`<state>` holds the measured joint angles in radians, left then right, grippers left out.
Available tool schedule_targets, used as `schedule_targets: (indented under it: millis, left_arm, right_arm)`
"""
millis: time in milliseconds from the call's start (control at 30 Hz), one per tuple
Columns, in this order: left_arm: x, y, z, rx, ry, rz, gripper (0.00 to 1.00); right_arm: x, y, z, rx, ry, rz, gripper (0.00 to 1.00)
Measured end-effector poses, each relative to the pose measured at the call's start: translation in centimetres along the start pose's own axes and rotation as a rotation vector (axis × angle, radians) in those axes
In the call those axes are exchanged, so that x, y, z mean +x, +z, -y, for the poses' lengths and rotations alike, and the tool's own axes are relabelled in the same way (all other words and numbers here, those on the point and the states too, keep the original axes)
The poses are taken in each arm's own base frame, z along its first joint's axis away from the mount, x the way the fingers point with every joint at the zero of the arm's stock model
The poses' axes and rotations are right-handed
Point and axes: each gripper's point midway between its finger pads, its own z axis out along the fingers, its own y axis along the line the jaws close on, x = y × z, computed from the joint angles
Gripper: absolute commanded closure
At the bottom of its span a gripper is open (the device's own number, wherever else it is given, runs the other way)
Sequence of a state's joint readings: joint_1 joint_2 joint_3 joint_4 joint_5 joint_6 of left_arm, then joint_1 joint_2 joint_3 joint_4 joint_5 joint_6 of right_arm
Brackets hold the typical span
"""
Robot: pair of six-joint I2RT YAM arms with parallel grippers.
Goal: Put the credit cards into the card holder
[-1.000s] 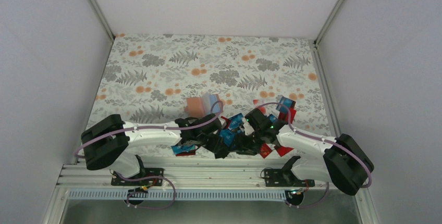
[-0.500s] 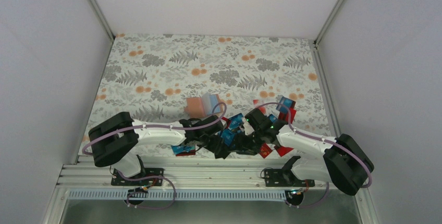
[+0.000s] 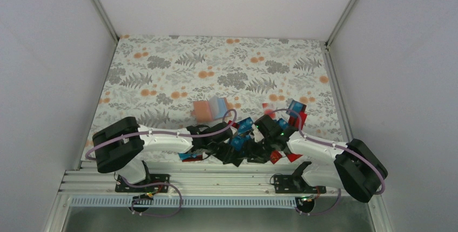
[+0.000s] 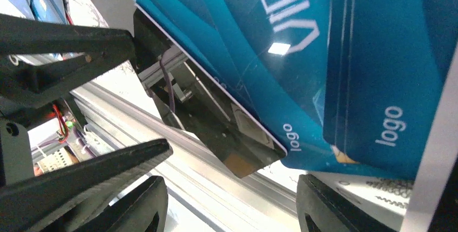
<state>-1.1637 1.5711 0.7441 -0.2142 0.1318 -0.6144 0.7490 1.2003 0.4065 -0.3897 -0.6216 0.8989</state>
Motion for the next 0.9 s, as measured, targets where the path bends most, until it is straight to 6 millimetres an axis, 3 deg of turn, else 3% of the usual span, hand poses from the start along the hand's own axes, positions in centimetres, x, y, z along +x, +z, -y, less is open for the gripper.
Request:
schedule_targets:
  millis: [333,633,900]
  left_arm:
    - [0.0,0.0,0.1,0.003,0.003,0.002,0.42]
    - [-0.6,0.4,0.5,0.004,0.023,0.001,0.43]
    - [-1.1,0.8,0.9,0.013,0.052,-0.002,0.43]
  right_arm:
    - [3.3,0.5,1.6,-0.041,0.045,-0.060,0.37]
    - [2.6,1.7,0.8,-0.109,0.111,-0.040,0.36]
    - [2.2,2.3,-0.4,-0.170,0.129,-0.032,0.42]
